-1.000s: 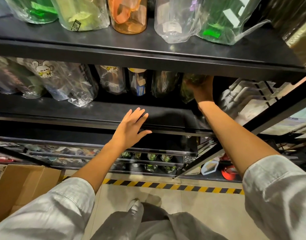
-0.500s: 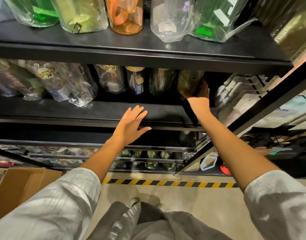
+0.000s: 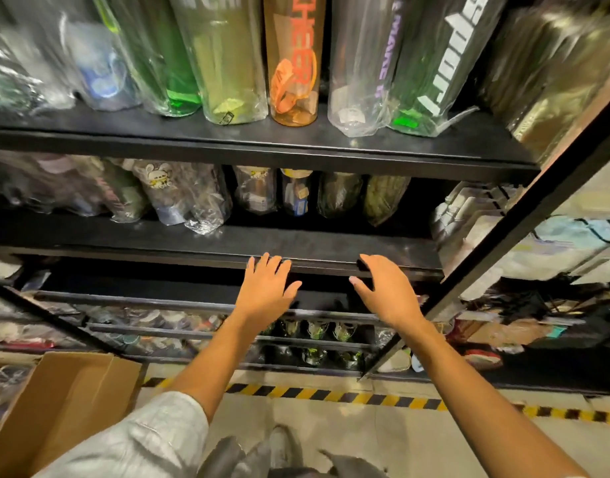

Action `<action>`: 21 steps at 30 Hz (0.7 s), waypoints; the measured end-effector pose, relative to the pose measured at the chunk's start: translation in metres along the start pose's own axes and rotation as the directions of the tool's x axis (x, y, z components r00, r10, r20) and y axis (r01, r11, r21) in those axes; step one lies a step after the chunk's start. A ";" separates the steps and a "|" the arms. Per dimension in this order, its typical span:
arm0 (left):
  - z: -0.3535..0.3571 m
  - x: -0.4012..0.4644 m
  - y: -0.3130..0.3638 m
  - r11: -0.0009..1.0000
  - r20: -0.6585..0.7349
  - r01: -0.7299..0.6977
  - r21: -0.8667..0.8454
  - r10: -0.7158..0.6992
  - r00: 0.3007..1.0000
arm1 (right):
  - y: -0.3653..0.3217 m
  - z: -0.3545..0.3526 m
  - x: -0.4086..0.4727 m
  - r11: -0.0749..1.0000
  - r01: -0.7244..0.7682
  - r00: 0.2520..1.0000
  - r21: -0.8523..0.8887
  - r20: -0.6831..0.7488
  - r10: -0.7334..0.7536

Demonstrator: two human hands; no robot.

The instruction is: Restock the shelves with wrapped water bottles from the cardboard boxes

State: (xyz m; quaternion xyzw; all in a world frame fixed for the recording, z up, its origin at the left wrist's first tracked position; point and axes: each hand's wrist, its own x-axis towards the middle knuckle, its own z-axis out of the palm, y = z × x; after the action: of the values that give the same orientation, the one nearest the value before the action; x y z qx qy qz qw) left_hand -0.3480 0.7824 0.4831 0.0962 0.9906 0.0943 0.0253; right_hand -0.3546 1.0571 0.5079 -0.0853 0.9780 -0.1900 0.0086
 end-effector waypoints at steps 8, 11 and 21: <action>-0.002 -0.170 -0.031 0.937 -0.044 0.349 0.005 -0.348 0.936 | -0.068 0.049 -0.049 0.929 0.367 0.928 0.057 0.048 -0.369; 0.006 -0.241 -0.044 0.861 -0.046 0.506 -0.038 -0.508 0.860 | -0.104 0.077 -0.070 0.857 0.505 0.857 0.105 0.057 -0.513; 0.011 -0.426 -0.090 0.538 -0.094 0.835 -0.113 -0.843 0.530 | -0.259 0.154 -0.141 0.618 0.760 0.619 0.200 0.070 -0.783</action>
State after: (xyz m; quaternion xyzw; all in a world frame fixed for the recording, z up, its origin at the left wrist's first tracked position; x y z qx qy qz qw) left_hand 0.0535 0.6148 0.4688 -0.3984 0.9113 0.1036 0.0019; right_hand -0.1662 0.7880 0.4598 -0.5108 0.8251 -0.2413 0.0059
